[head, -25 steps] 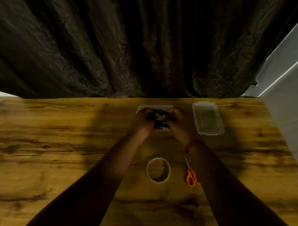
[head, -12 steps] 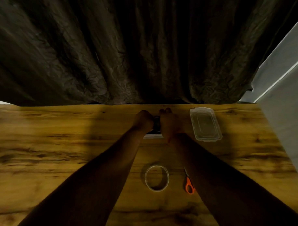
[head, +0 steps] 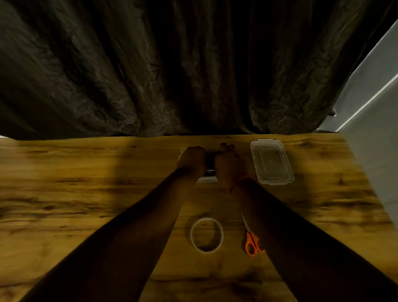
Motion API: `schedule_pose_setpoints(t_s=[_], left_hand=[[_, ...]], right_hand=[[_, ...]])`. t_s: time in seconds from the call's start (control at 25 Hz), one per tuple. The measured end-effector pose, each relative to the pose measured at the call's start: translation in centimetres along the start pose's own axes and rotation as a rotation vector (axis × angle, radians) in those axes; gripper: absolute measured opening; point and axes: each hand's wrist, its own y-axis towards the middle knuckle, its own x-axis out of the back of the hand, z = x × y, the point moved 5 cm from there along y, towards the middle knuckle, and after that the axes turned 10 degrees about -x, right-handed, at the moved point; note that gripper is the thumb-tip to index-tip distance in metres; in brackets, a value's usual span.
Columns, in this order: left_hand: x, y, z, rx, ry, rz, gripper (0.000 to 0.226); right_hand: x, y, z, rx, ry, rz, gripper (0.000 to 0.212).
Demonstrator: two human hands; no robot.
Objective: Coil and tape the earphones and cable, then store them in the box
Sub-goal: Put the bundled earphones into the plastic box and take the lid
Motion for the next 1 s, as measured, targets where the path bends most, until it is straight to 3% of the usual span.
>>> schedule_pose_setpoints(t_s=[0.12, 0.2, 0.24, 0.32, 0.4, 0.52, 0.72, 0.84, 0.92, 1.0], left_hand=[[2.1, -1.7, -0.1, -0.021, -0.121, -0.265, 0.024], [3.0, -3.9, 1.5, 0.112, -0.299, -0.503, 0.030], [2.8, -4.9, 2.6, 0.202, -0.346, -0.531, 0.031], [1.2, -6.2, 4.7, 0.341, -0.400, -0.432, 0.028], [0.3, -6.9, 5.7, 0.371, -0.544, -0.349, 0.024], [0.9, -8.0, 7.2, 0.409, -0.619, -0.377, 0.030], [1.7, -9.2, 7.8, 0.392, -0.611, -0.389, 0.033], [1.5, -9.8, 7.0, 0.411, -0.729, -0.407, 0.023], [1.1, -10.2, 7.5, 0.441, -0.826, -0.424, 0.036], [1.0, -11.0, 8.3, 0.467, -0.769, -0.474, 0.043]], right_hand=[[0.1, -0.2, -2.1, -0.079, 0.257, -0.190, 0.045], [-0.6, -0.7, -4.1, -0.208, 0.488, -0.210, 0.038], [-1.1, -0.9, -4.7, -0.245, 0.598, -0.170, 0.035], [-2.3, -1.2, -4.4, -0.253, 0.780, -0.040, 0.036], [-3.0, -1.4, -3.7, -0.262, 0.900, -0.030, 0.033], [-3.8, -1.5, -2.5, -0.312, 1.023, -0.015, 0.029], [-4.4, -1.9, -1.1, -0.308, 1.057, 0.017, 0.025], [-3.0, -2.5, -3.2, -0.308, 1.052, -0.119, 0.022], [-2.6, -2.9, -6.7, -0.349, 0.757, -0.305, 0.024], [-3.5, -3.6, -10.5, -0.412, 0.371, -0.321, 0.034]])
